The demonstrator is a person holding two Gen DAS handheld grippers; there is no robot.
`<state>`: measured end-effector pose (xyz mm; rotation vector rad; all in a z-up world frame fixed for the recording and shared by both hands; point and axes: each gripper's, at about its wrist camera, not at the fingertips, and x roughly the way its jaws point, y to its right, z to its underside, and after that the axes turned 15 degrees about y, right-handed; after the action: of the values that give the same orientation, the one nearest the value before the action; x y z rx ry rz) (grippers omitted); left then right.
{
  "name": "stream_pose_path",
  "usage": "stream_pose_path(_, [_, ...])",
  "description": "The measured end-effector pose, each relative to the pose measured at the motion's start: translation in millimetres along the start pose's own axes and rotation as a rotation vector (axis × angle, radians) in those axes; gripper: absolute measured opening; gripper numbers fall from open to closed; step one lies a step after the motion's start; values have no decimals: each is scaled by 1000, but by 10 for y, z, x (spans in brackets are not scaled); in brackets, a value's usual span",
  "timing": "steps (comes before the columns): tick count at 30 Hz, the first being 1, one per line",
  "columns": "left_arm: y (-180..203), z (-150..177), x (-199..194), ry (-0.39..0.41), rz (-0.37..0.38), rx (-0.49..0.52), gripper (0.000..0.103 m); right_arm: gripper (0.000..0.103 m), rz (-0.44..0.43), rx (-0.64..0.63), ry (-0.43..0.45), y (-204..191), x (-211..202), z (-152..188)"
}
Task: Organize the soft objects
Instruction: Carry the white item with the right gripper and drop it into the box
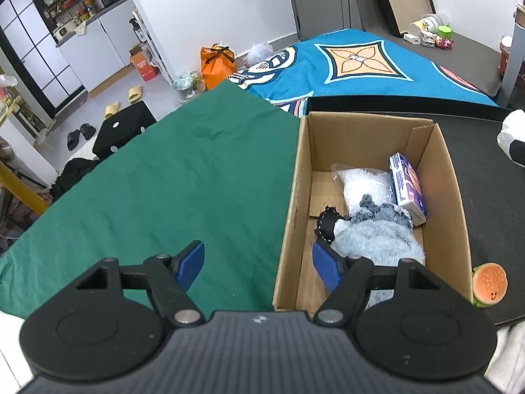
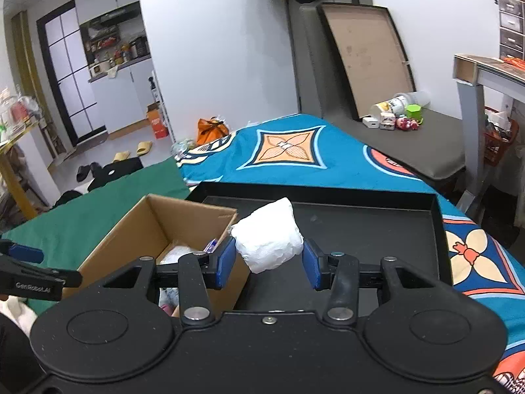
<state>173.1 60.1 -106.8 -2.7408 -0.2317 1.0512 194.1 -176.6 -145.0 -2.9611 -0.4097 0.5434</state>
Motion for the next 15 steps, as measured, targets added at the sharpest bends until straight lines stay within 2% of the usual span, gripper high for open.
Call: stream_pose_path(15, [-89,250,91,-10,88,-84,69,44,-40,-43,-44,-346,-79,34])
